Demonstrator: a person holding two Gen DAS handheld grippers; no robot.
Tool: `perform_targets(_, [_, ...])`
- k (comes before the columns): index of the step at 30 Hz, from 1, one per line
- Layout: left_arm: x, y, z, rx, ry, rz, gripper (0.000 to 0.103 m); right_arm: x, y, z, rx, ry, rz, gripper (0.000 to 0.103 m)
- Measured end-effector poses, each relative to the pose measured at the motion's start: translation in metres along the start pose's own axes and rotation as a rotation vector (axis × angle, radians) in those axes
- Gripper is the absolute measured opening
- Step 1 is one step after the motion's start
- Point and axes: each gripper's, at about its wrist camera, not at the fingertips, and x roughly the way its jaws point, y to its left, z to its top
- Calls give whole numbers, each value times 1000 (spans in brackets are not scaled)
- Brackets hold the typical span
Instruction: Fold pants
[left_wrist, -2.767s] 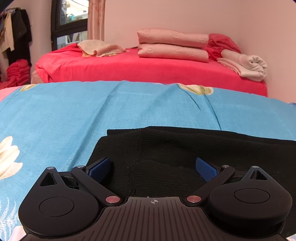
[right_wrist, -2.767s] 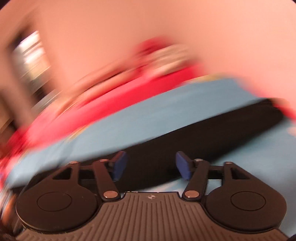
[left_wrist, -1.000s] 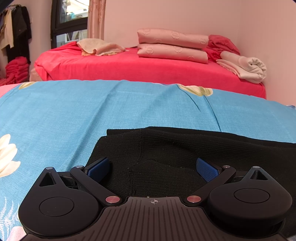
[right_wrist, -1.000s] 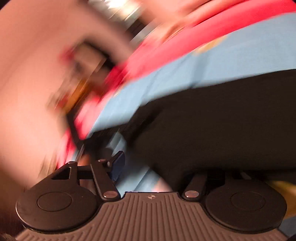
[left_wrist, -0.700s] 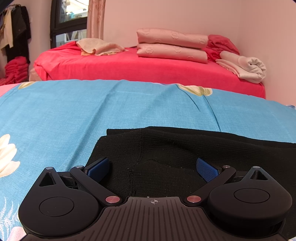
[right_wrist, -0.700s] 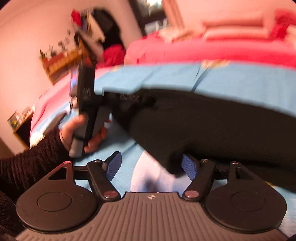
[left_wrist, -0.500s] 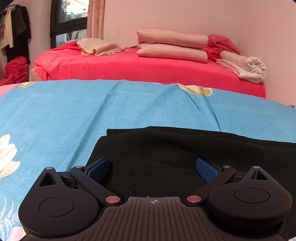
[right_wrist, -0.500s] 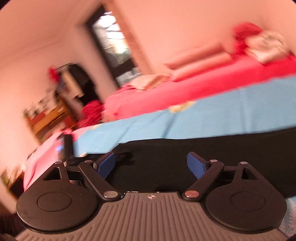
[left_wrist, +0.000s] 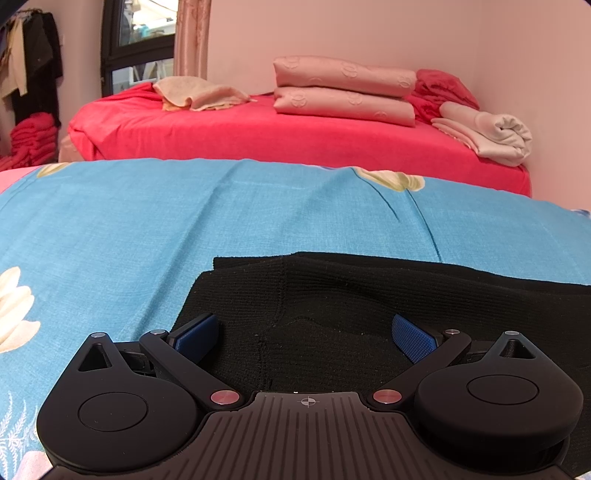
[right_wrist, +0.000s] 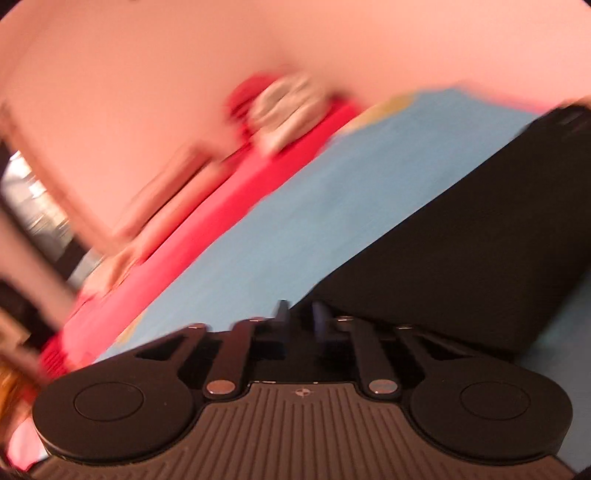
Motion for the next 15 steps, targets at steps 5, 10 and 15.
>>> perform_targets(5, [0, 0, 0, 1, 0, 1, 103, -42, -55, 45, 101, -178, -289, 13])
perform_targets(10, [0, 0, 0, 0, 0, 1, 103, -102, -72, 52, 225, -228, -441, 62])
perform_targets(15, [0, 0, 0, 1, 0, 1, 103, -91, -68, 21, 339, -13, -212, 64])
